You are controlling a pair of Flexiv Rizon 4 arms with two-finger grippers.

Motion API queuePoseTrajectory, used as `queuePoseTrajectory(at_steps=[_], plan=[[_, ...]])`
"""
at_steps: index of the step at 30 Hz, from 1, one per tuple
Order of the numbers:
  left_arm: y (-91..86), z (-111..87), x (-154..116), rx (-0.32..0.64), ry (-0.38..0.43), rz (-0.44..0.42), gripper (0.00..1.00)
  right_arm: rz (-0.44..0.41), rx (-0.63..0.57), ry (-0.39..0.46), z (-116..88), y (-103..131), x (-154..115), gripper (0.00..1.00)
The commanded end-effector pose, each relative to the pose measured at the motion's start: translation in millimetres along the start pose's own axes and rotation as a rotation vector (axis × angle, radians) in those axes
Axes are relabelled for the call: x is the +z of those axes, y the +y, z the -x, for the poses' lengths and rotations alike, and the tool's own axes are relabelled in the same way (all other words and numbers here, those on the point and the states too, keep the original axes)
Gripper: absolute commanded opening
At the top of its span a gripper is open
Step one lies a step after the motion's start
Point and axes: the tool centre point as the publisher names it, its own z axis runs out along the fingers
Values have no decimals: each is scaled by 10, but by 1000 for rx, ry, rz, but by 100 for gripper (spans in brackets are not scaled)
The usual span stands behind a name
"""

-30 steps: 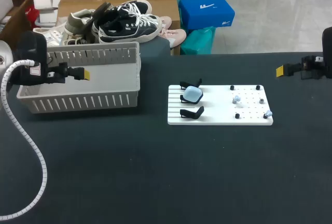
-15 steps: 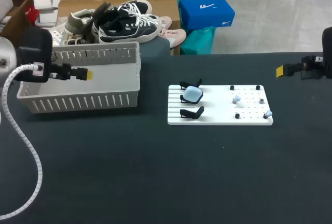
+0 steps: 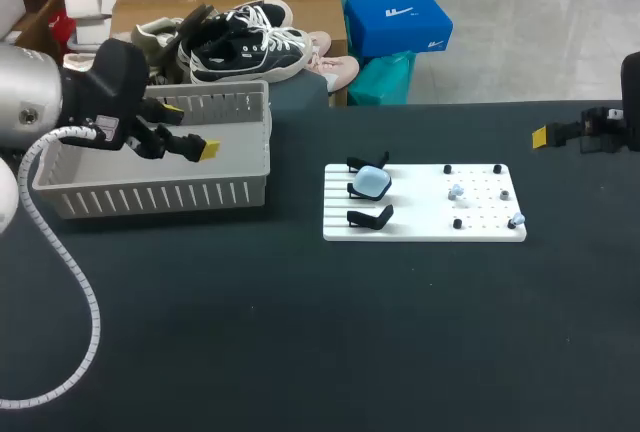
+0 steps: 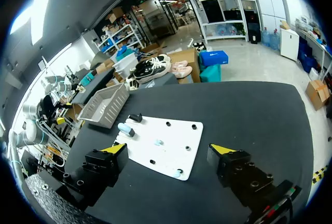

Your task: Pick up each earbud case from the left stands, insert the matching earbuds, close the lid, and place the case in the box.

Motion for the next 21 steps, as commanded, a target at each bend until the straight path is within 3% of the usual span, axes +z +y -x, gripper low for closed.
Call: queuePoseTrajectory(at_steps=[1, 5, 10, 16, 21], plan=[[17, 32, 135, 210, -37, -288, 100, 2, -1, 0, 1, -7, 7, 100], [-76, 71, 226, 251, -40, -309, 100, 2, -1, 0, 1, -7, 7, 100], [-235, 54, 404, 312, 21, -305, 100, 2, -1, 0, 1, -7, 7, 100], [-383, 66, 610, 340, 24, -245, 100, 2, -1, 0, 1, -7, 7, 100], [-459, 94, 705, 359, -9, -246, 100, 2, -1, 0, 1, -7, 7, 100]])
